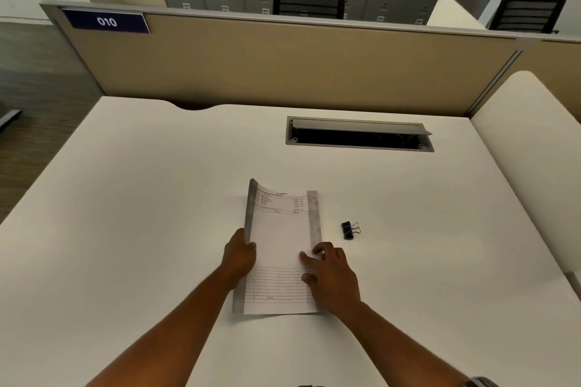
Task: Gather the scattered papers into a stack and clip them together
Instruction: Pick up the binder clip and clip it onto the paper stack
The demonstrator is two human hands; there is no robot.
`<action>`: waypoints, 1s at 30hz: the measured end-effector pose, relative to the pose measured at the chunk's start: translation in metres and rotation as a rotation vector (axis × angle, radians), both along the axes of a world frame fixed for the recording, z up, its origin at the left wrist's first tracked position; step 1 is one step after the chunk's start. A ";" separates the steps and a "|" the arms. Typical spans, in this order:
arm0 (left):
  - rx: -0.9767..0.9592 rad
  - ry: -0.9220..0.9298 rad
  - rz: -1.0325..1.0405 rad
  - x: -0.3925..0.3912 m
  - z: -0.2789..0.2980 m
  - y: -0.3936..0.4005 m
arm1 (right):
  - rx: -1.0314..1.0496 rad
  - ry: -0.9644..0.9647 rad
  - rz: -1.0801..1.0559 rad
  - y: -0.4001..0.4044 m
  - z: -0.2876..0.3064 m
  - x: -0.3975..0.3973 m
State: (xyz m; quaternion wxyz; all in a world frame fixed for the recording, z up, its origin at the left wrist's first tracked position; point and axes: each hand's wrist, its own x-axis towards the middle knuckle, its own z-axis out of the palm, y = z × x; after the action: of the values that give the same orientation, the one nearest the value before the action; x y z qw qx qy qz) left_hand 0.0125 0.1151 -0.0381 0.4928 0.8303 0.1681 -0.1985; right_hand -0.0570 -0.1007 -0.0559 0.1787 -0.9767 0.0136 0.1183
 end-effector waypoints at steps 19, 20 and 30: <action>0.591 -0.881 -0.495 -0.009 0.126 0.019 | 0.762 -0.051 -0.040 -0.046 0.115 0.082; 0.590 -0.953 -0.380 -0.012 0.125 0.024 | 0.802 -0.075 -0.079 -0.046 0.111 0.076; -0.280 -0.495 0.170 -0.019 0.074 0.051 | 1.119 -0.204 -0.353 -0.045 0.086 0.045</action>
State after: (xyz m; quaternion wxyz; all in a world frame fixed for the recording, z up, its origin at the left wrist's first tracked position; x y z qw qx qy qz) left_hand -0.0066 0.1656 0.0364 0.6433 0.7605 0.0827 0.0307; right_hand -0.0116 -0.1459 0.0301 0.6836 -0.7235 0.0939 -0.0183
